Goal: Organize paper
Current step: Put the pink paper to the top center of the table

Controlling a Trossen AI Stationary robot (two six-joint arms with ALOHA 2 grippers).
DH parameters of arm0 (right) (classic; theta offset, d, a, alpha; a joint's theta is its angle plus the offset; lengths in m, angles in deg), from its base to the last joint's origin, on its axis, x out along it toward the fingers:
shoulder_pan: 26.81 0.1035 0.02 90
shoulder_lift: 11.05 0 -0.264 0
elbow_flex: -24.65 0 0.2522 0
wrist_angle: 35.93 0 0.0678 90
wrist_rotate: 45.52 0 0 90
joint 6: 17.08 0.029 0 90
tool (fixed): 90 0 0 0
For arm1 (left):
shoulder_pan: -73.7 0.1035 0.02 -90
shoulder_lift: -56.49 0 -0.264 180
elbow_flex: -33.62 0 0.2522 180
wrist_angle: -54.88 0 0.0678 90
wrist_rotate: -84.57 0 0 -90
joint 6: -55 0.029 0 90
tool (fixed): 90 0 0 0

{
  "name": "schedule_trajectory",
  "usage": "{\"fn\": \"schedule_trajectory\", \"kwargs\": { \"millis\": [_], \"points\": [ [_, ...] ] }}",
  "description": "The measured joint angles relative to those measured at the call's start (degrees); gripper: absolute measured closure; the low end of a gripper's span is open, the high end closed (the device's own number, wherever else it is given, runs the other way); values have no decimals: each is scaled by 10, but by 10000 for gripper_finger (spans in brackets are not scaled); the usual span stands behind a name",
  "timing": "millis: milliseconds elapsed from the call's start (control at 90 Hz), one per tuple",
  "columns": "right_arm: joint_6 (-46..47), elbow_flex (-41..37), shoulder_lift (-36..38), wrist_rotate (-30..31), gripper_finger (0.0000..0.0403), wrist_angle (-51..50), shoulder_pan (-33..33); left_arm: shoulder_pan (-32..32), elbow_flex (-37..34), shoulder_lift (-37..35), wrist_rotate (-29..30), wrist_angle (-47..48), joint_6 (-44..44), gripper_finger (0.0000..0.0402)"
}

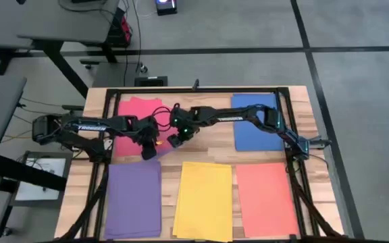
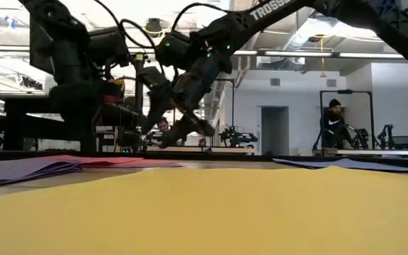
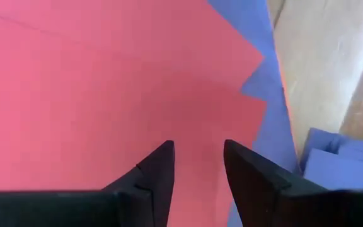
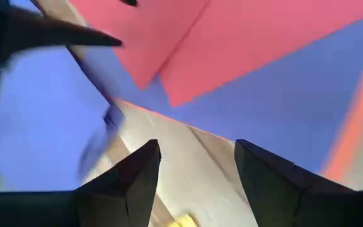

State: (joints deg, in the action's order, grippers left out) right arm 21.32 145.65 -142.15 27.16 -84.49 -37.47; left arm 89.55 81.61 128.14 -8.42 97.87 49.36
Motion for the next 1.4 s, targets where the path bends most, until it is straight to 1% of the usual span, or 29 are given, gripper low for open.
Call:
{"fn": "schedule_trajectory", "kwargs": {
  "millis": [122, 289, 344, 522, 589, 667, 778, 844, 911, 944, 978, 1033, 1089, 1244, 1300, 1400],
  "points": [
    [-45, 0, 25, 25, 207, -38, -3, 1, -13, 8, 14, -7, 6, 282],
    [-88, 0, 55, 27, 207, -69, -12, -2, -33, 32, 6, -62, 0, 282],
    [-102, 0, 65, 28, 207, -75, -12, -2, -34, 40, 6, -92, -7, 282],
    [-131, 0, 81, 27, 207, -88, -17, -2, -27, 72, 4, -231, -54, 282],
    [-132, 0, 84, 27, 207, -92, -23, -2, -12, 84, 5, -254, -61, 282],
    [-132, 0, 94, 27, 207, -109, -31, 0, 25, 87, 4, -207, -74, 282],
    [-134, 1, 99, 27, 207, -105, -42, 1, 105, 62, 9, -52, -56, 282],
    [-134, 1, 99, 28, 207, -96, -45, 1, 145, 46, 35, 41, -43, 282],
    [-134, 0, 96, 27, 207, -83, -45, 1, 159, 29, 82, 100, -49, 282],
    [-133, 1, 93, 27, 207, -72, -44, 4, 156, 23, 104, 121, -58, 282],
    [-131, 1, 92, 27, 207, -66, -43, 9, 146, 19, 114, 137, -64, 282],
    [-130, 0, 89, 27, 207, -68, -41, 18, 119, 19, 115, 147, -72, 282],
    [-130, 0, 89, 27, 207, -63, -38, 22, 83, 23, 109, 134, -79, 282],
    [-120, 0, 90, 27, 207, -62, -36, 22, -7, 46, 87, 34, -77, 282],
    [-115, 0, 89, 27, 207, -68, -36, 23, -22, 49, 64, -17, -76, 282],
    [-115, 0, 89, 27, 207, -74, -33, 21, -26, 53, 18, -105, -75, 282]
  ]
}}
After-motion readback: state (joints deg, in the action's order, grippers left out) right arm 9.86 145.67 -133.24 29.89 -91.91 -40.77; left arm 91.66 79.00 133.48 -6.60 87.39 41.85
